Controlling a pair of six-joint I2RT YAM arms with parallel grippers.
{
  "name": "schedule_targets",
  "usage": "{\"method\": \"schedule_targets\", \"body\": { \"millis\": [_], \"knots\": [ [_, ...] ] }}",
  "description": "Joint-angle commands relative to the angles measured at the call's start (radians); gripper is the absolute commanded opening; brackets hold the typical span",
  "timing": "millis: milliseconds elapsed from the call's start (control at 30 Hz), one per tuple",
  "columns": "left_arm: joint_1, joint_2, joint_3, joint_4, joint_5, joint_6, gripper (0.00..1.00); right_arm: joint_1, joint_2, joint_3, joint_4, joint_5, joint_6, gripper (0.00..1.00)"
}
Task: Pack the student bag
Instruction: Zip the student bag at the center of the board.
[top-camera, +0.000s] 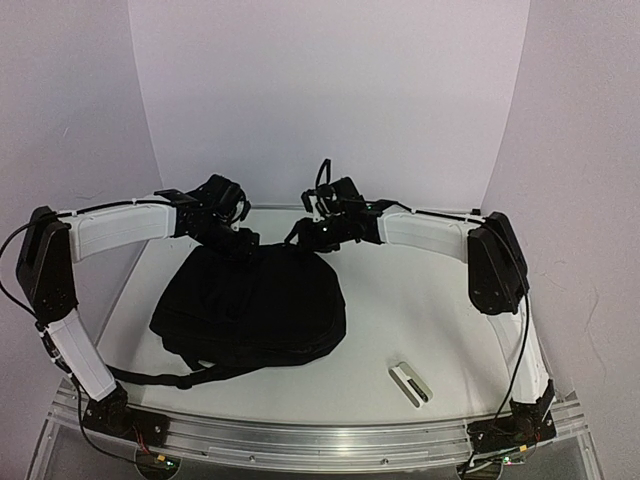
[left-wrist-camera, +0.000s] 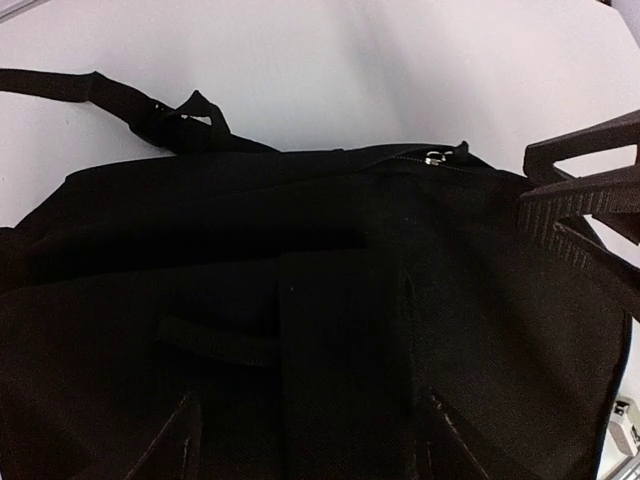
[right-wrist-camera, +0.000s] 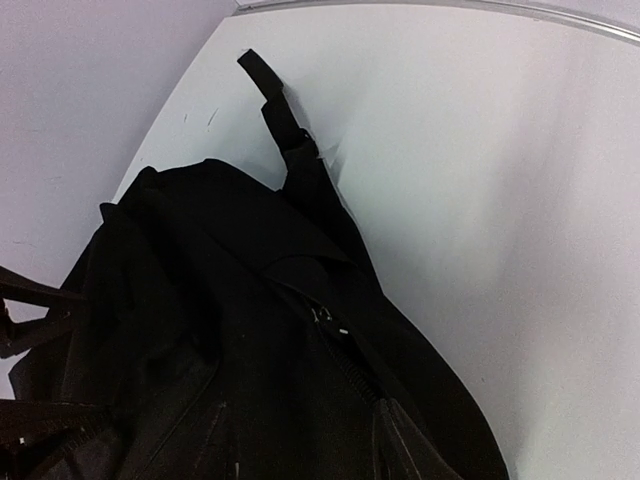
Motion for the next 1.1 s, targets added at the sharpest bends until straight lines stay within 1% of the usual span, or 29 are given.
{"method": "schedule_targets", "body": {
  "millis": [0,333,567,633,733,867,933,1067],
  "knots": [
    [-0.001,0.015,0.043,-0.007,-0.043,0.012,0.67,-0.002,0.062,0.087,0.012,-0.014,0.003,0.41],
    [-0.001,0.041,0.021,0.009,-0.025,0.018,0.47,-0.008,0.175,0.211,0.008,-0.035,0.017,0.38],
    [-0.001,0.043,0.007,0.021,-0.010,0.018,0.43,-0.010,0.226,0.253,0.006,-0.039,0.024,0.34],
    [0.000,0.042,0.005,0.024,-0.008,0.018,0.43,-0.011,0.235,0.261,0.005,-0.033,0.027,0.31],
    [-0.001,0.045,0.003,0.027,-0.005,0.021,0.43,-0.011,0.240,0.272,0.007,-0.016,0.035,0.23],
    [0.000,0.044,-0.009,0.034,-0.004,0.020,0.42,-0.011,0.231,0.272,0.008,0.022,0.050,0.06],
    [0.000,0.043,-0.017,0.035,-0.011,0.014,0.41,-0.011,0.212,0.261,0.010,0.057,0.058,0.00],
    [0.000,0.034,-0.052,0.038,-0.038,-0.012,0.39,-0.011,0.136,0.183,0.015,0.160,0.076,0.00]
  ]
}}
